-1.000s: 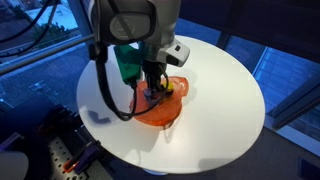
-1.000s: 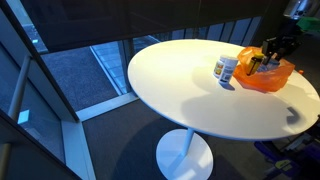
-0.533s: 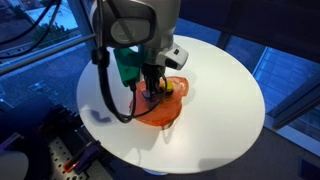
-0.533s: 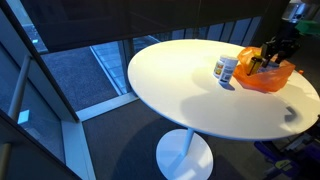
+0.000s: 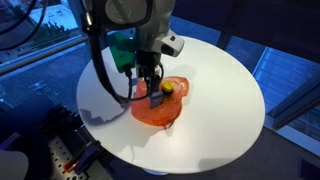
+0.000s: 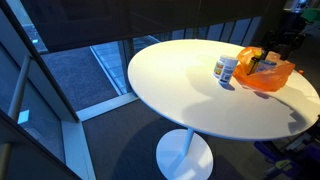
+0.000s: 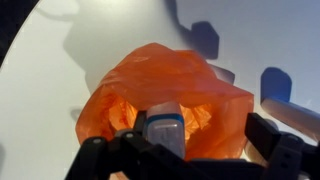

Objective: Put the white and blue container in the orange plastic.

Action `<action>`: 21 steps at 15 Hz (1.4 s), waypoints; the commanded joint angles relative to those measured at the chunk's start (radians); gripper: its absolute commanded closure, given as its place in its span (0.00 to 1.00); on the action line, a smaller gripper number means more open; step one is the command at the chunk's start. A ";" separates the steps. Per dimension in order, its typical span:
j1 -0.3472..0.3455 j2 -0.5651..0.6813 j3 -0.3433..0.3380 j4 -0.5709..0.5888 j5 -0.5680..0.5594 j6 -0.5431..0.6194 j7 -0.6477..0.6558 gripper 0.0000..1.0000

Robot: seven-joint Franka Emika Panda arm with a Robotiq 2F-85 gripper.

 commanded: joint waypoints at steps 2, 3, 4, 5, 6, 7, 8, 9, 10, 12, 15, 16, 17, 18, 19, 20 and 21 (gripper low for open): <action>0.019 -0.080 0.017 0.049 0.001 -0.176 -0.011 0.00; 0.023 -0.085 0.023 0.071 0.005 -0.225 -0.028 0.00; 0.028 -0.087 0.027 0.093 0.006 -0.263 -0.039 0.00; 0.035 -0.085 0.034 0.125 0.006 -0.297 -0.036 0.00; 0.041 -0.083 0.039 0.150 0.009 -0.326 -0.031 0.00; 0.049 -0.080 0.046 0.173 -0.001 -0.337 -0.009 0.00; 0.058 -0.074 0.053 0.200 -0.005 -0.354 0.013 0.00; 0.066 -0.072 0.061 0.221 -0.008 -0.367 0.026 0.00; 0.076 -0.071 0.069 0.240 -0.008 -0.379 0.041 0.00; 0.096 -0.075 0.086 0.272 -0.011 -0.402 0.084 0.00; 0.124 -0.084 0.108 0.323 -0.018 -0.463 0.177 0.00; 0.132 -0.088 0.114 0.340 -0.027 -0.486 0.212 0.00; 0.139 -0.095 0.119 0.355 -0.034 -0.507 0.239 0.00; 0.146 -0.101 0.125 0.370 -0.042 -0.528 0.261 0.00; 0.152 -0.115 0.130 0.380 -0.051 -0.543 0.280 0.00; 0.157 -0.125 0.135 0.390 -0.058 -0.550 0.294 0.00; 0.160 -0.136 0.140 0.398 -0.069 -0.556 0.309 0.00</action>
